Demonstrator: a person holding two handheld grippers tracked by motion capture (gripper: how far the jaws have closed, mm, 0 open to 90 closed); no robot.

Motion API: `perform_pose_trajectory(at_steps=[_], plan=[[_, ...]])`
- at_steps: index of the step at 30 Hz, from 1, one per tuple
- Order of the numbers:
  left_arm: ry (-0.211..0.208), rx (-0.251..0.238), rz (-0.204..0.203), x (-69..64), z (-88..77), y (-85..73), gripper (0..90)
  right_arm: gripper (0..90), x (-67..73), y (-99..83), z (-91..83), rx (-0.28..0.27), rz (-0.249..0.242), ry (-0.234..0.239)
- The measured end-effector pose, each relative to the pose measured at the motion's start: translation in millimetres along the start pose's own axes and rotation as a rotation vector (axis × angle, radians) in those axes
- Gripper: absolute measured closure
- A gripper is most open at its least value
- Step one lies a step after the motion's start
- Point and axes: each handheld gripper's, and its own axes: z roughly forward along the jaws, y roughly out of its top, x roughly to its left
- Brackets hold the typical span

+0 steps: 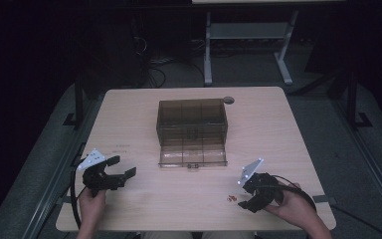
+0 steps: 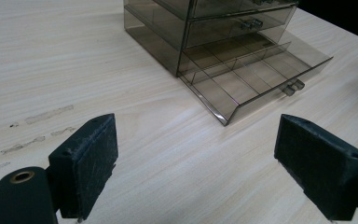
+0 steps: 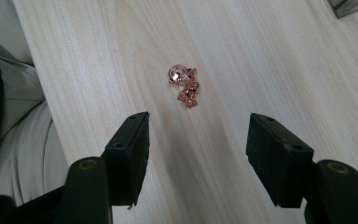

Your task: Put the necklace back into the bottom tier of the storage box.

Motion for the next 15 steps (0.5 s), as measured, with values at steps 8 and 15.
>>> perform_pose_trajectory(at_steps=[8,15], plan=[[-0.002,0.001,-0.001,-0.3,0.1,0.0,12.9,43.3,0.1,12.6,5.8,0.027,-0.033,0.005],[-0.003,0.001,0.000,-0.2,0.6,0.0,12.9,45.8,0.3,20.2,11.6,0.052,-0.044,0.019]])
